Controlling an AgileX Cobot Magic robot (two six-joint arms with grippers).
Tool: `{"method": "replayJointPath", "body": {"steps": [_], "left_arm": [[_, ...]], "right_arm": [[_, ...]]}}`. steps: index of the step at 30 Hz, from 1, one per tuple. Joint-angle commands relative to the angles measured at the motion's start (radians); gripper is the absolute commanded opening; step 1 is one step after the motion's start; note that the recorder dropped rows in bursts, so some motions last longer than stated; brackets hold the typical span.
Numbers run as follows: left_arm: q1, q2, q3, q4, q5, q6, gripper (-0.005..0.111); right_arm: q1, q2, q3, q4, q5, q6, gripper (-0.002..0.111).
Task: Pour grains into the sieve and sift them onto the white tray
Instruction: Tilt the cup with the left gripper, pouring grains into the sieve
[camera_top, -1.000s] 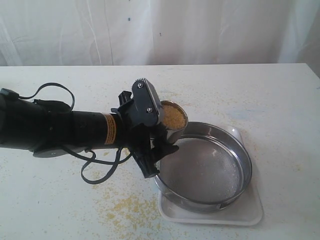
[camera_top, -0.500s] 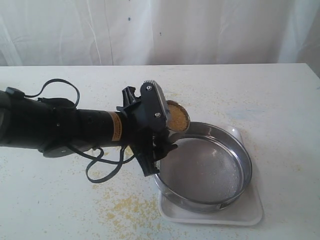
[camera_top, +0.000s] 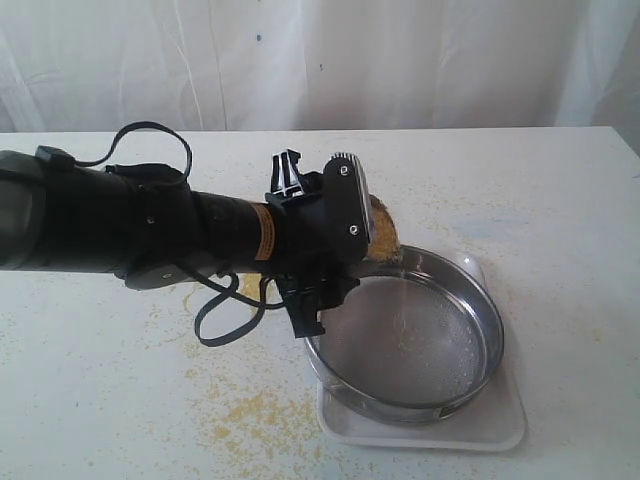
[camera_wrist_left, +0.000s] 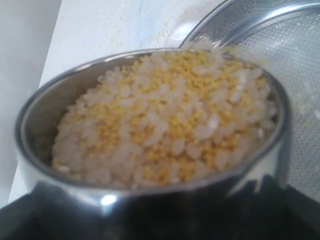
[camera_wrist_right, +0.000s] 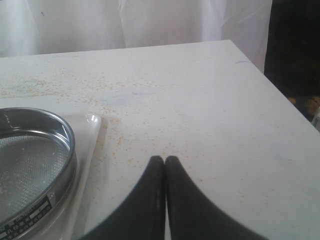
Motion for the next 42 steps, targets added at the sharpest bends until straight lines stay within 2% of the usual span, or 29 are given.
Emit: {"method": "replayJointPath", "body": {"steps": [1,5,29,42], "left_arm": [[-0.005,-0.013,-0.011,-0.011,0.045,0.065,0.0],[-0.006,-0.013,-0.011,-0.011,0.091,0.083,0.0],[-0.006,-0.013,-0.011,-0.011,0.087,0.177,0.0],[-0.006,-0.013,-0.011,-0.011,0.087,0.358,0.0]], "right_arm": [[0.007,-0.003,0.001,-0.001,-0.005,0.0,0.0],[0.007,-0.003,0.001,-0.001,-0.005,0.0,0.0],[0.007,-0.003,0.001,-0.001,-0.005,0.0,0.0],[0.007,-0.003,0.001,-0.001,-0.005,0.0,0.0]]}}
